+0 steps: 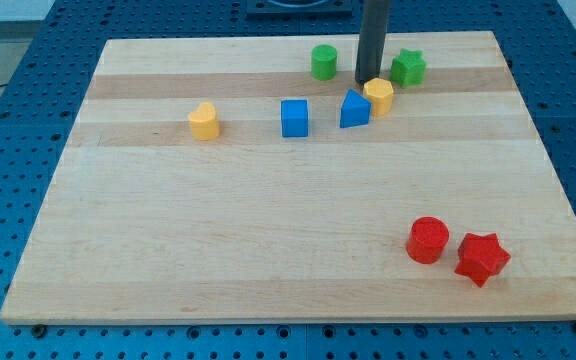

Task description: Slightly move the yellow hexagon close to the blue triangle

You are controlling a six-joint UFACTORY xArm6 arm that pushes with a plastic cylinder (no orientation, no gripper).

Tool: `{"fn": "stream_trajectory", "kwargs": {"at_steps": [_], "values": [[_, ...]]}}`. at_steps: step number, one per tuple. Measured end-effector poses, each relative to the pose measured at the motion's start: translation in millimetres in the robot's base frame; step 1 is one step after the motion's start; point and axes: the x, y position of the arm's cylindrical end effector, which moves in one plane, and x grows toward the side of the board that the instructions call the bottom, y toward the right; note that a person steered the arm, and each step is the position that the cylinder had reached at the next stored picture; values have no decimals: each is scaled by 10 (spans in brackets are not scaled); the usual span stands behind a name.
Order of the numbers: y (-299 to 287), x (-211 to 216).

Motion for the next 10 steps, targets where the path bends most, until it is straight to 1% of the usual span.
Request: {"fn": "stream_trajectory", "kwargs": {"at_steps": [1, 2, 3, 4, 5, 6, 7, 8, 9, 10], "values": [[8, 216], [-312, 567], [-475, 617], [-432, 554], [-133, 381], [479, 490], [708, 900], [-380, 970], [-69, 955], [355, 781]]}}
